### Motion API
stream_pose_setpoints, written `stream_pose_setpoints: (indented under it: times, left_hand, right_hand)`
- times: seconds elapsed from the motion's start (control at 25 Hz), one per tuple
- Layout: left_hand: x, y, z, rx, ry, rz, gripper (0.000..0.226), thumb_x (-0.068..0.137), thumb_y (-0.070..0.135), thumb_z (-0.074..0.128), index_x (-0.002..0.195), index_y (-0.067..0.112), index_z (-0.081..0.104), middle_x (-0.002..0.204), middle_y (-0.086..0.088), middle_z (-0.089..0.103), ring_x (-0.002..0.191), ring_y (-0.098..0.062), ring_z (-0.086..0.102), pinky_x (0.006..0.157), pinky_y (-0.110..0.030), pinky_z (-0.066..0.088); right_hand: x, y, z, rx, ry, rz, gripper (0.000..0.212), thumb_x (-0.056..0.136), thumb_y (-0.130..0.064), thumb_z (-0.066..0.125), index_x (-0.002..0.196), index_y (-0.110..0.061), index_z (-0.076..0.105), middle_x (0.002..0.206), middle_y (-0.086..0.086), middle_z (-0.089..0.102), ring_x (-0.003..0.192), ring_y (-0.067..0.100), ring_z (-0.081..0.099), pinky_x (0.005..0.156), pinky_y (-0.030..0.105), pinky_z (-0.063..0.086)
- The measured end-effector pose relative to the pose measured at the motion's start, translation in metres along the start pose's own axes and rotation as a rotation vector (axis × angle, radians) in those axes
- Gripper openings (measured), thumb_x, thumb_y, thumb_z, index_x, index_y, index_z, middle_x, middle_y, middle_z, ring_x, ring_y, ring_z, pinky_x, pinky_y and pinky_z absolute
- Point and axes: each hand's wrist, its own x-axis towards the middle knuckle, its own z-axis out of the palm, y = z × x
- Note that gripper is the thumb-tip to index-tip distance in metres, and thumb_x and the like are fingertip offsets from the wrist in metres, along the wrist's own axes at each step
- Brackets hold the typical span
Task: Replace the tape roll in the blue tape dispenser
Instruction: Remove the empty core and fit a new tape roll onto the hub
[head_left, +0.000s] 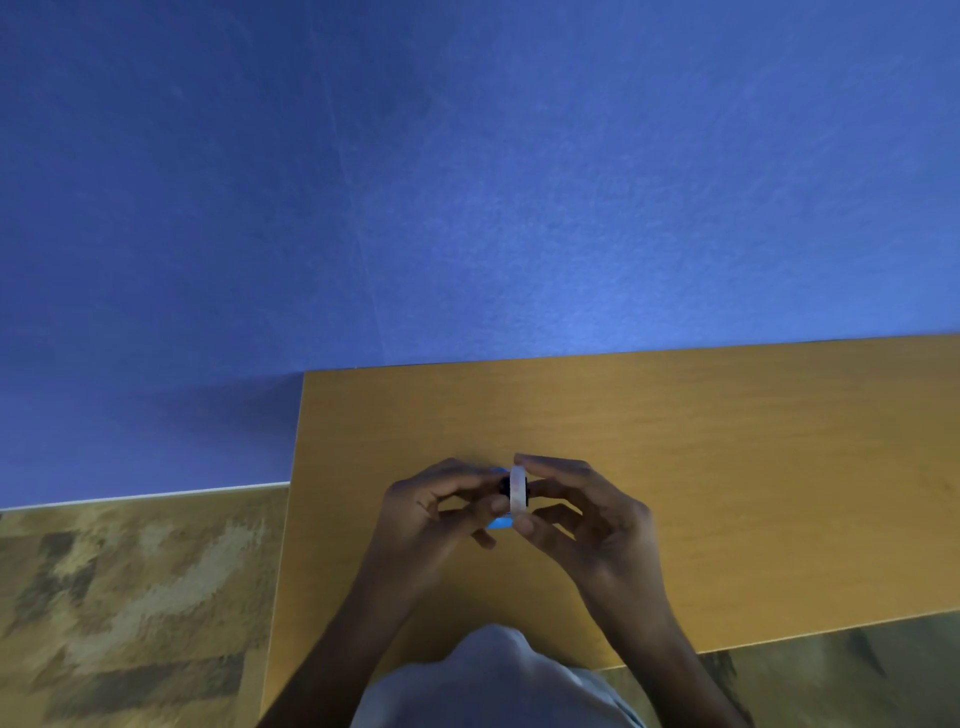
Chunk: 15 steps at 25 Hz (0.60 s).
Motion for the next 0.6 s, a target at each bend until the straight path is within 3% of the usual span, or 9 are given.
stream_pose_setpoints:
  times: [0.12,0.24,0.4,0.48,0.6]
  left_hand:
    - [-0.001,-0.002,0.001,0.022,0.058,-0.037,0.018,0.086,0.0,0.084,0.101,0.01,0.089,0.098,-0.011,0.084,0.078,-0.015,0.078,0.06,-0.03,0.062]
    - [0.0,-0.004,0.0,0.022,0.071,-0.031,0.017,0.083,0.006,0.086,0.1,0.009,0.089,0.097,-0.013,0.084,0.077,-0.015,0.078,0.059,-0.03,0.062]
    - [0.004,-0.007,0.002,0.07,0.044,-0.023,0.023,0.079,0.022,0.086,0.101,0.015,0.09,0.094,-0.005,0.083,0.077,-0.013,0.076,0.058,-0.031,0.062]
    - [0.007,-0.01,0.004,0.103,0.069,-0.031,0.022,0.078,0.025,0.094,0.1,0.026,0.09,0.093,0.001,0.082,0.076,-0.009,0.074,0.057,-0.029,0.061]
    - [0.013,-0.021,0.002,0.113,0.167,-0.071,0.013,0.09,0.035,0.079,0.1,0.034,0.087,0.088,0.006,0.082,0.074,-0.006,0.072,0.057,-0.027,0.059]
  right_hand:
    - [0.001,0.002,-0.002,0.003,-0.008,0.022,0.04,0.085,0.001,0.088,0.122,-0.01,0.08,0.121,0.017,0.08,0.107,0.042,0.079,0.087,0.051,0.064]
    - [0.002,0.004,-0.003,-0.007,-0.015,0.044,0.04,0.084,0.002,0.088,0.121,-0.009,0.079,0.119,0.017,0.081,0.106,0.042,0.08,0.088,0.048,0.066]
    - [0.008,0.008,-0.01,-0.036,-0.023,0.075,0.042,0.083,0.002,0.089,0.123,-0.008,0.077,0.117,0.012,0.083,0.103,0.037,0.082,0.085,0.044,0.068]
    - [0.014,0.015,-0.017,-0.061,-0.013,0.108,0.045,0.084,0.003,0.089,0.125,-0.009,0.075,0.12,0.011,0.082,0.103,0.035,0.082,0.084,0.046,0.069]
    - [0.03,0.036,-0.033,-0.123,0.0,0.147,0.045,0.089,0.005,0.085,0.13,-0.011,0.074,0.117,0.011,0.082,0.102,0.029,0.083,0.085,0.036,0.068]
